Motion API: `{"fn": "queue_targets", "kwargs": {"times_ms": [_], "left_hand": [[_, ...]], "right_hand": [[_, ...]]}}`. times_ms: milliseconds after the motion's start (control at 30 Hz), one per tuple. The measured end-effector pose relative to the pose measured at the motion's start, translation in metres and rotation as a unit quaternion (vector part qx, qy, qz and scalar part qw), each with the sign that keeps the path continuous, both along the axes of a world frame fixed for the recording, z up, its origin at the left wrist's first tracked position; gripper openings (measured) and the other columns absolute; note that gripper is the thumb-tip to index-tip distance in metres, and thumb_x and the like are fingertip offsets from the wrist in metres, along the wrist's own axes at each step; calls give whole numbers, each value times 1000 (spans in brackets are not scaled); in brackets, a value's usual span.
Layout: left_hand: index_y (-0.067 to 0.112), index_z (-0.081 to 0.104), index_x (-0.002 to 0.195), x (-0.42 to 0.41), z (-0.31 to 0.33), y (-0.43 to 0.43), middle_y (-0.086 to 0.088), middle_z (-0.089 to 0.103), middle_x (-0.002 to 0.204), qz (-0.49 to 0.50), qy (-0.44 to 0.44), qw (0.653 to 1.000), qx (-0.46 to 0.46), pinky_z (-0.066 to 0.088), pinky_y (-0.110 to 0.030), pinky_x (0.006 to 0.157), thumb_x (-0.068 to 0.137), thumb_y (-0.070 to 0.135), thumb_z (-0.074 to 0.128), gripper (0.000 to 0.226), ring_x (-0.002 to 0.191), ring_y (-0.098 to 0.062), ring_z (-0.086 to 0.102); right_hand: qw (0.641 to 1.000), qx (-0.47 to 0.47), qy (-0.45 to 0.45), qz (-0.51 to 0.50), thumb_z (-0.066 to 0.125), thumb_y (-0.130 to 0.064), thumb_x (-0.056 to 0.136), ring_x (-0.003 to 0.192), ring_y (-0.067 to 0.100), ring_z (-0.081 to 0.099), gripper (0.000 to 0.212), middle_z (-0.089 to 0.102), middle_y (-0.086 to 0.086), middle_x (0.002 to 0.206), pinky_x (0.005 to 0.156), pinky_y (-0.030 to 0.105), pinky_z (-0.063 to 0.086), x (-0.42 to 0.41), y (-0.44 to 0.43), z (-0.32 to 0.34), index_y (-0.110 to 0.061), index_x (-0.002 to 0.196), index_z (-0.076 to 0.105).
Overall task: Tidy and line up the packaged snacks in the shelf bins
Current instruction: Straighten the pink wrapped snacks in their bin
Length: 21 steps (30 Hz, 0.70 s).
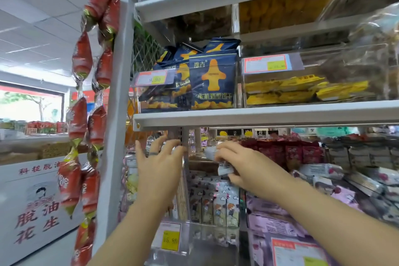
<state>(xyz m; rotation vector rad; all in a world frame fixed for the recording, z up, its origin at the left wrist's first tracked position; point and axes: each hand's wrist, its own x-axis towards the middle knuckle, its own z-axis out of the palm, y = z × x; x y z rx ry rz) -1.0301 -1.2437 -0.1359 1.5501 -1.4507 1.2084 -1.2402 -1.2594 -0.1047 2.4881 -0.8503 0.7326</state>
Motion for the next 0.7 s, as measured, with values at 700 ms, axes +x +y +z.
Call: {"fn": "queue_targets", "kwargs": {"times_ms": [700], "left_hand": [[32, 57, 118, 10, -34, -11, -8, 35, 148, -43, -25, 999, -9, -6, -68, 104, 83, 44, 42, 40, 140, -34, 24]], "right_hand": [[980, 174, 18, -93, 68, -25, 84, 118, 19, 53, 58, 52, 1, 136, 99, 39, 46, 29, -51, 5, -27, 137, 45]]}}
